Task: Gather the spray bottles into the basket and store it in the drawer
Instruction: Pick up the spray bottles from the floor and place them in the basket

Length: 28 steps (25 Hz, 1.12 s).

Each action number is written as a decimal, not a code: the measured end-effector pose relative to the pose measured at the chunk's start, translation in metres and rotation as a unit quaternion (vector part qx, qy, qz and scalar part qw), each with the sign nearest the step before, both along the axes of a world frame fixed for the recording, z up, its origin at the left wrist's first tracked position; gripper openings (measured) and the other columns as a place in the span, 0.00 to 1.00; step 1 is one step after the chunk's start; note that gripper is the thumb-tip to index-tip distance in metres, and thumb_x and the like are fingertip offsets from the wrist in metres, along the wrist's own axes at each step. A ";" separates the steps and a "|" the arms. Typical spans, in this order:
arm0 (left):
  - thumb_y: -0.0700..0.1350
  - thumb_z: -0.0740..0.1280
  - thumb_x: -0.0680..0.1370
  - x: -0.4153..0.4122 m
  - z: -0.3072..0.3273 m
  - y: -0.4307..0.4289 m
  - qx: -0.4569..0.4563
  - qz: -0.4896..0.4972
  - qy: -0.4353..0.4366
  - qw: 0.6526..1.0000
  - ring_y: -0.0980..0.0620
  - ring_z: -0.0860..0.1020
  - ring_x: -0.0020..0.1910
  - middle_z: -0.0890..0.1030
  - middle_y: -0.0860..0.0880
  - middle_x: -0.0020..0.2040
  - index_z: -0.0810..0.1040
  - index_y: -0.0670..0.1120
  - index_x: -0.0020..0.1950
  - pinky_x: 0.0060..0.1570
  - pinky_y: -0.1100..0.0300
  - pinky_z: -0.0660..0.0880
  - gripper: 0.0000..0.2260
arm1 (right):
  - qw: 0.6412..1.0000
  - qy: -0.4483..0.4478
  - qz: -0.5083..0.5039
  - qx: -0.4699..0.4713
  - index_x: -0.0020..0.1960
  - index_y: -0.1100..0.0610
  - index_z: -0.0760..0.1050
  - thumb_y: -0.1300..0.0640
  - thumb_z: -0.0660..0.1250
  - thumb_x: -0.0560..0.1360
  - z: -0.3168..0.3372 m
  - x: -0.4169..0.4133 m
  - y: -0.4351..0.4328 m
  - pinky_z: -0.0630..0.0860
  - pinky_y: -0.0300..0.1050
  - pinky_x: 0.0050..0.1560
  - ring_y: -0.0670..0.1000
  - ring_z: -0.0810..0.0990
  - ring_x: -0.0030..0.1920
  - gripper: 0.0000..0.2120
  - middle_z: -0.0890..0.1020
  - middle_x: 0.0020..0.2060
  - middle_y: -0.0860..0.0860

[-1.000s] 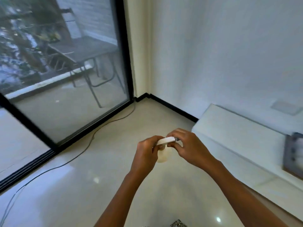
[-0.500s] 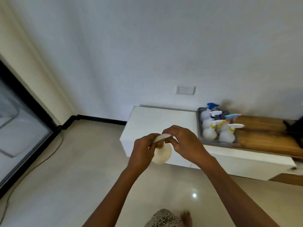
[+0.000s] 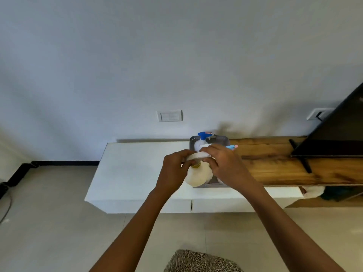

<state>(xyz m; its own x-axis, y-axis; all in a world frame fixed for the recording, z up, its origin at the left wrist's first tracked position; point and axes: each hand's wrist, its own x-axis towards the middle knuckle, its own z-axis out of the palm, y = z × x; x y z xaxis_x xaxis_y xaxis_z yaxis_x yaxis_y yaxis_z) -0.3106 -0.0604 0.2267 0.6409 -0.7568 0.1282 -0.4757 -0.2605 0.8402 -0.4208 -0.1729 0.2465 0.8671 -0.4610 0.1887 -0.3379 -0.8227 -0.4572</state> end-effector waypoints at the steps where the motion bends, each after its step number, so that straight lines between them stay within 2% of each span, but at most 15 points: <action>1: 0.40 0.68 0.74 0.003 0.000 -0.016 -0.006 0.000 -0.003 1.000 0.54 0.78 0.45 0.83 0.45 0.51 0.79 0.44 0.55 0.44 0.76 0.71 0.11 | 1.000 0.001 -0.014 0.002 0.62 0.56 0.74 0.62 0.64 0.75 0.000 0.001 -0.018 0.72 0.47 0.56 0.56 0.76 0.58 0.15 0.79 0.59 0.55; 5: 0.39 0.68 0.73 0.026 -0.011 -0.090 -0.002 0.035 0.017 0.999 0.53 0.80 0.52 0.82 0.46 0.54 0.76 0.43 0.60 0.51 0.66 0.74 0.15 | 0.994 -0.046 -0.077 0.064 0.57 0.59 0.78 0.64 0.66 0.73 -0.006 0.017 -0.114 0.73 0.47 0.52 0.60 0.79 0.53 0.13 0.82 0.54 0.58; 10: 0.41 0.65 0.76 0.060 -0.034 -0.172 0.058 0.045 0.020 0.997 0.49 0.80 0.53 0.82 0.45 0.54 0.77 0.44 0.58 0.57 0.58 0.75 0.12 | 0.975 -0.103 -0.176 0.094 0.53 0.61 0.79 0.69 0.65 0.72 -0.038 0.053 -0.240 0.74 0.48 0.52 0.60 0.80 0.50 0.12 0.83 0.51 0.61; 14: 0.40 0.65 0.76 0.087 -0.052 -0.228 0.107 0.062 0.039 0.992 0.49 0.78 0.55 0.81 0.45 0.56 0.76 0.44 0.59 0.58 0.58 0.73 0.12 | 0.967 -0.039 -0.205 0.146 0.58 0.62 0.76 0.69 0.62 0.75 -0.099 0.090 -0.320 0.68 0.41 0.51 0.60 0.78 0.53 0.14 0.80 0.55 0.62; 17: 0.40 0.66 0.75 0.103 -0.070 -0.251 0.122 0.083 0.050 0.988 0.55 0.78 0.53 0.82 0.47 0.56 0.77 0.45 0.58 0.56 0.64 0.71 0.12 | 0.966 0.031 -0.182 0.179 0.57 0.65 0.75 0.71 0.60 0.74 -0.152 0.112 -0.354 0.70 0.44 0.49 0.62 0.77 0.53 0.14 0.80 0.54 0.64; 21: 0.42 0.65 0.75 0.109 -0.088 -0.261 0.156 0.095 0.046 0.982 0.58 0.76 0.53 0.81 0.48 0.57 0.76 0.47 0.59 0.56 0.63 0.70 0.12 | 0.959 0.088 -0.170 0.211 0.57 0.66 0.75 0.74 0.60 0.73 -0.210 0.125 -0.372 0.72 0.48 0.53 0.62 0.77 0.53 0.15 0.80 0.53 0.65; 25: 0.43 0.65 0.75 0.108 -0.101 -0.265 0.190 0.094 0.055 0.976 0.53 0.78 0.54 0.81 0.49 0.58 0.75 0.49 0.60 0.55 0.64 0.70 0.13 | 0.952 0.111 -0.158 0.238 0.53 0.66 0.76 0.75 0.58 0.71 -0.251 0.134 -0.376 0.71 0.49 0.47 0.63 0.77 0.50 0.14 0.80 0.48 0.66; 28: 0.44 0.65 0.75 0.109 -0.106 -0.263 0.206 0.106 0.058 0.971 0.58 0.74 0.50 0.80 0.50 0.58 0.75 0.49 0.60 0.51 0.64 0.69 0.13 | 0.946 0.120 -0.163 0.254 0.53 0.66 0.75 0.73 0.57 0.72 -0.266 0.141 -0.376 0.67 0.44 0.44 0.63 0.76 0.49 0.13 0.79 0.47 0.65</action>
